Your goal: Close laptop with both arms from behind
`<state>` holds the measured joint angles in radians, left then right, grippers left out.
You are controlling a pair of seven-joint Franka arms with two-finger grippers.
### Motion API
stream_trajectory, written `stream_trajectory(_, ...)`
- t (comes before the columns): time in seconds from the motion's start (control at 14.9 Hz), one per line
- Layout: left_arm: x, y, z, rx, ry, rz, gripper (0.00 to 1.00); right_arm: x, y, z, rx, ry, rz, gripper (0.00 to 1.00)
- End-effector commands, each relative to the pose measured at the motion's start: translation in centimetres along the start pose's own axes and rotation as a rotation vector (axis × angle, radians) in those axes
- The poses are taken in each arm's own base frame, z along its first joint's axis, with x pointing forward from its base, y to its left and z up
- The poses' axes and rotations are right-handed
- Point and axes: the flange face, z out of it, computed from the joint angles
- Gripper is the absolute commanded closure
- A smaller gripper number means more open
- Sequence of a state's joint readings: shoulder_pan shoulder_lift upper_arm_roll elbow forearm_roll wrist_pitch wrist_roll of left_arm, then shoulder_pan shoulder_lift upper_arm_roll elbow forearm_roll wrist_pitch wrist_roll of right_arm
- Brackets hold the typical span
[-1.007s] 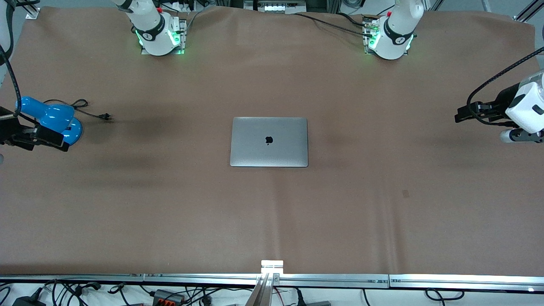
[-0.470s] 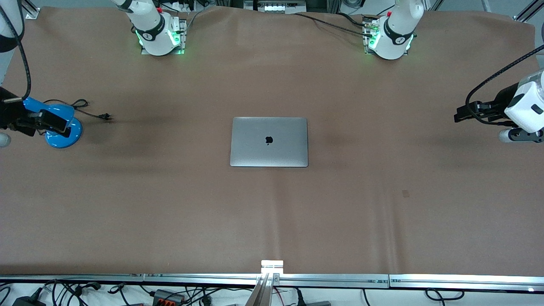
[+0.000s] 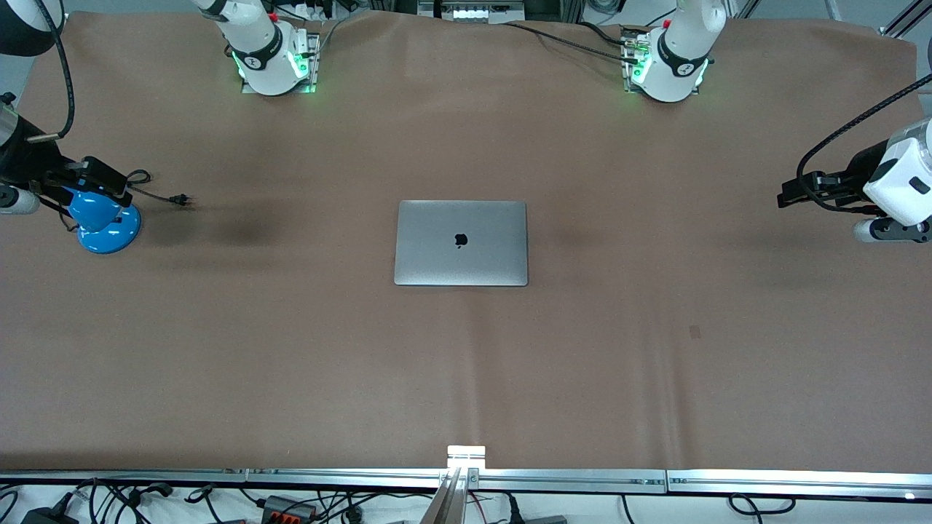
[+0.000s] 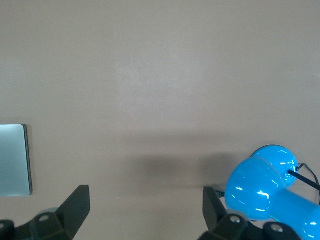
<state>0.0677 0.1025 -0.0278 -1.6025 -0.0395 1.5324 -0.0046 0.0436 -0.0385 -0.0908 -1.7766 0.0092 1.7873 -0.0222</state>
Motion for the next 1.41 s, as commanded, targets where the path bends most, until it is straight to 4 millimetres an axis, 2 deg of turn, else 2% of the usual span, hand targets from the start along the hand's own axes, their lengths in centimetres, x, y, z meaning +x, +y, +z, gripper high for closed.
stream_trajectory(0.0, -0.9, 0.48, -0.41, 0.015, -0.003, 0.02, 0.0, -1.64, -0.21, -1.12, -0.014, -0.001, -0.026, 0.0)
stream_trajectory(0.2, -0.96, 0.9, -0.47, 0.016, -0.001, 0.027, 0.0, -1.85, -0.2, -1.46, -0.014, -0.001, -0.026, 0.0)
stream_trajectory(0.67, -0.91, 0.29, -0.41, 0.014, -0.004, 0.017, 0.0, -2.01, -0.07, -2.04, -0.009, -0.001, -0.025, 0.0)
stream_trajectory(1.34, -1.2, 0.83, -0.61, 0.015, -0.024, -0.043, 0.0, -2.37, -0.23, -1.62, -0.01, -0.034, -0.025, 0.0)
